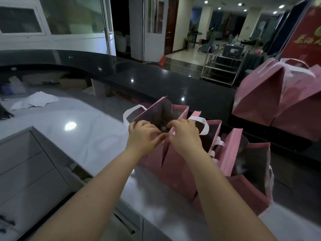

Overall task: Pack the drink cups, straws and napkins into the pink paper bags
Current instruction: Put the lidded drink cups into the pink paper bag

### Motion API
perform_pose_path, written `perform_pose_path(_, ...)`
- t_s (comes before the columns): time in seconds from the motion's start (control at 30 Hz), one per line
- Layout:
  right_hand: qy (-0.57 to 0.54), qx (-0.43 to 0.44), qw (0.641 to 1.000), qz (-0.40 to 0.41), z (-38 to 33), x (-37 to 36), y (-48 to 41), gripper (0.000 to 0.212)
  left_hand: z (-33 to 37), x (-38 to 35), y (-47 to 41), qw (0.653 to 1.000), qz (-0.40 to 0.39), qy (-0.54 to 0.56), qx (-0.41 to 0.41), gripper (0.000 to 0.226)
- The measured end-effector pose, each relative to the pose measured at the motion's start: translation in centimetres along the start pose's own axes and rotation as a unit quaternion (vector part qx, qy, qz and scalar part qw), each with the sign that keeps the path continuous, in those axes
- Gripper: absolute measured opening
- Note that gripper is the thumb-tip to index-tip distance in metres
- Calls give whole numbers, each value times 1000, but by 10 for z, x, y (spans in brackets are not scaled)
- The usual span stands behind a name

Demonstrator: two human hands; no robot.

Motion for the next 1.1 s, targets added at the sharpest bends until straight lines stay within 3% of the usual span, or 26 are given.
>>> perform_pose_path(0.13, 31, -15, 998, 44, -6, -6, -1, 27, -5, -2, 6, 996, 8, 33, -81, 33)
perform_pose_path(0.33, 23, -23, 997, 66, -26, -22, -10, 27, -51, 20, -13, 997, 23, 52, -57, 23)
perform_pose_path(0.57, 19, -10, 999, 49, -59, -51, -18, 32, -119, 82, -26, 997, 49, -14, -66, 12)
perform_pose_path(0.73, -112, -70, 990, 40, -73, -78, -16, 51, -195, 103, 2, 996, 20, 46, 77, 13)
perform_pose_path(0.9, -170, -160, 972, -6, -64, -116, -19, 84, -220, 89, 25, 982, 15, 144, 125, 30)
perform_pose_path(0.97, -219, -175, 960, -1, -59, -126, -22, 90, -223, 88, 31, 966, 36, 206, 153, 41)
perform_pose_path(1.1, -289, -195, 936, 40, -43, -131, -29, 86, -230, 79, 51, 906, 63, 304, 288, 58)
Point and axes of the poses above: each hand's wrist, its own y-axis away from the middle knuckle, its own x-axis out of the back of the hand, z = x × y, the point moved 10 cm from there along -y, towards the middle knuckle, and after that the axes turned 4 degrees about z, right-handed, at the moved point
